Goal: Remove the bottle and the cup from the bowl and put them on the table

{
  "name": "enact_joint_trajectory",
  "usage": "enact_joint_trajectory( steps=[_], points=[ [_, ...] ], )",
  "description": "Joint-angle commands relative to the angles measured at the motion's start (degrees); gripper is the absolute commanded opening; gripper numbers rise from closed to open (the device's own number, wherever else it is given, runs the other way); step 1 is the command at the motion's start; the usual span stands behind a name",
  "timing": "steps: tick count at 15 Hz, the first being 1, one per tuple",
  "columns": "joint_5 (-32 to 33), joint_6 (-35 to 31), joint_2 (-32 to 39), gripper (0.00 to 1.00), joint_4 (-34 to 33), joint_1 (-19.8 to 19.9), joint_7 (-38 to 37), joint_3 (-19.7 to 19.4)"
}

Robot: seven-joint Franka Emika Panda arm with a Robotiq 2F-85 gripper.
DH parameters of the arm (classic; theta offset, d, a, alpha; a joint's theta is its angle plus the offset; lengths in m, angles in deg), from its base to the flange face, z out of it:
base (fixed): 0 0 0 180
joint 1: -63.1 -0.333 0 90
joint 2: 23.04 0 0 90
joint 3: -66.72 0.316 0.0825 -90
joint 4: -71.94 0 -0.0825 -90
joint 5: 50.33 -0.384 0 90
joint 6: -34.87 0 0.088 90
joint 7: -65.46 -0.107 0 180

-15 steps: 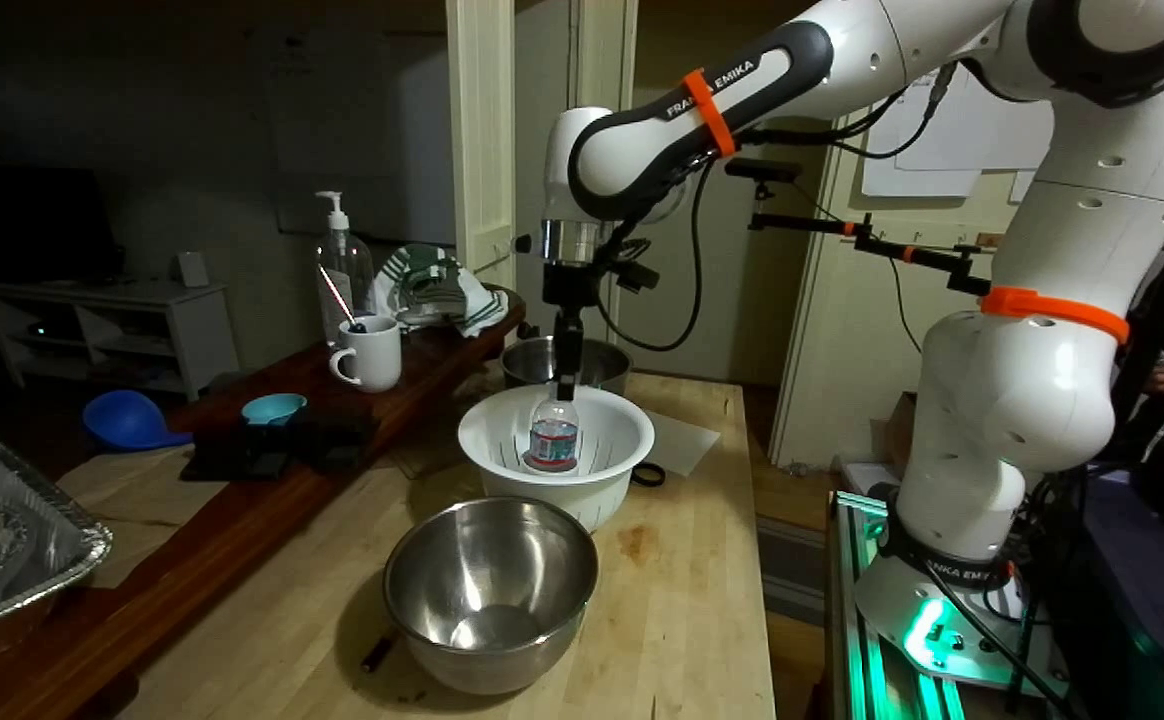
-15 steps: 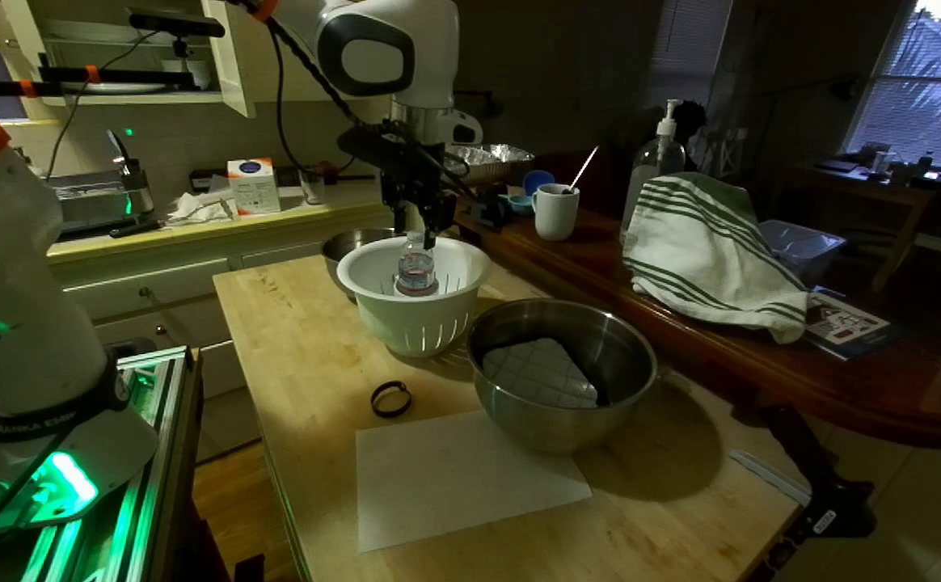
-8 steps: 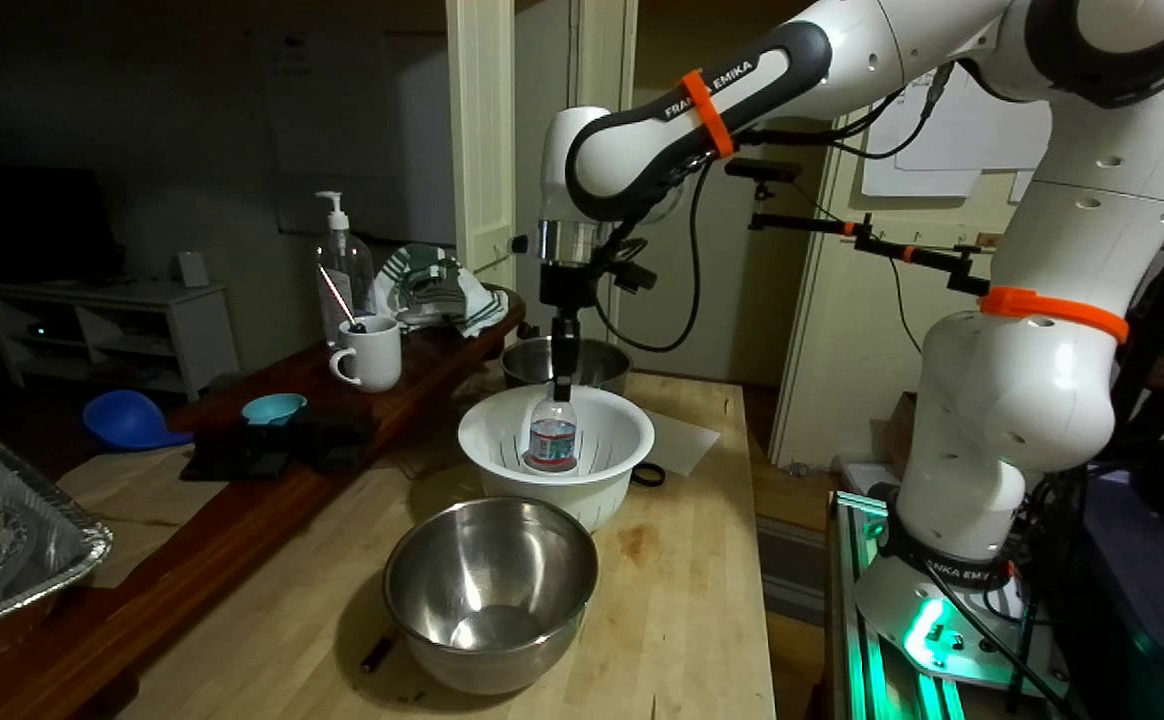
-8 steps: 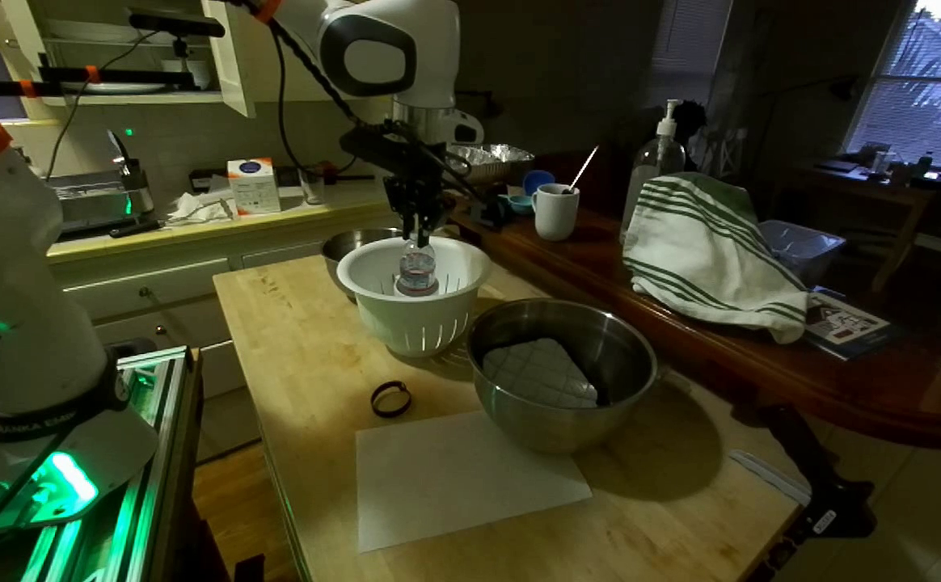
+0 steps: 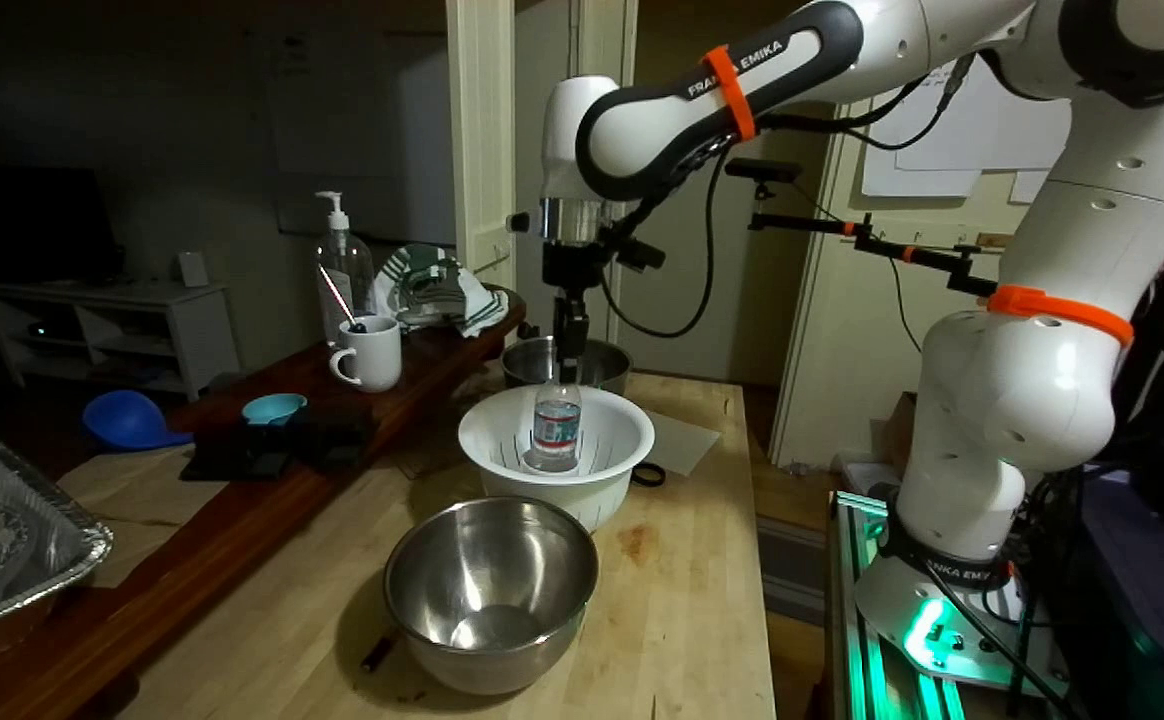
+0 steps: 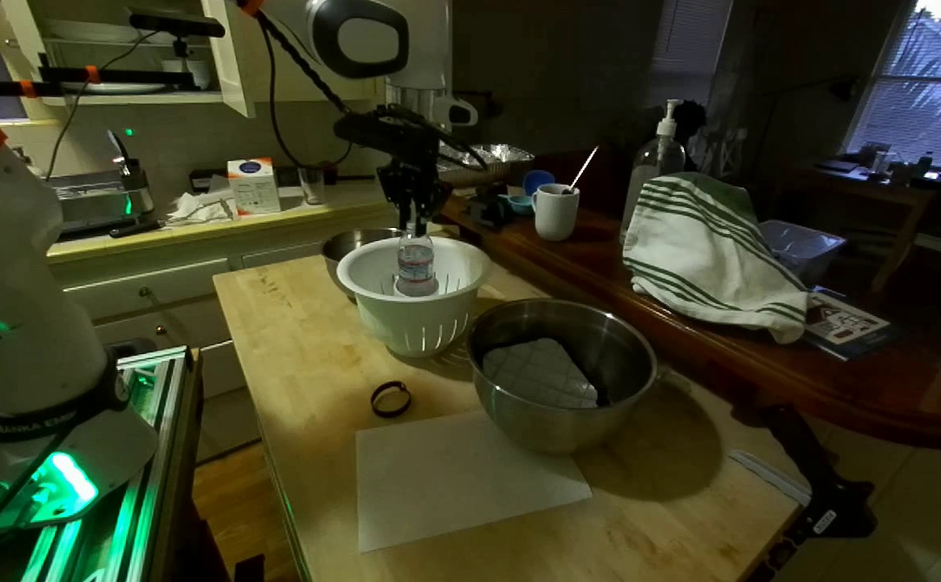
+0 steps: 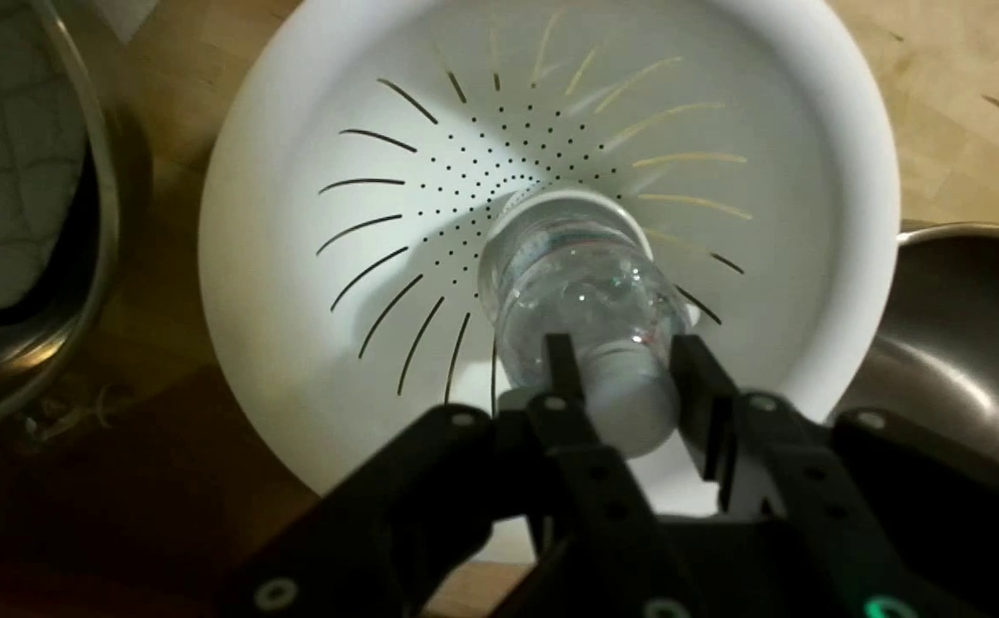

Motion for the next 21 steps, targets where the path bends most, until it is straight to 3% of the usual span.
enact_joint_trajectory(
  steps=[1, 4, 10, 16, 18, 19, 21],
  points=[
    [0.9, 8.0, -8.2, 0.08, -1.7, -0.1, 0.5, -0.6],
    [2.5, 14.9, -13.9, 0.08, -3.9, 0.3, -1.0, -1.3],
    [12.3, 24.0, -26.2, 0.08, -4.6, 6.7, -10.7, -4.9],
    [13.9, 24.0, -32.4, 0.08, -1.4, 15.1, -12.2, -17.8],
    [12.1, 23.8, -32.2, 0.08, 0.2, 16.1, -11.9, -21.0],
    [13.2, 24.8, -30.9, 0.31, -2.3, 15.4, -10.9, -19.9],
    [12.9, 24.8, -30.9, 0.31, -0.9, 16.2, -10.7, -21.8]
  ],
)
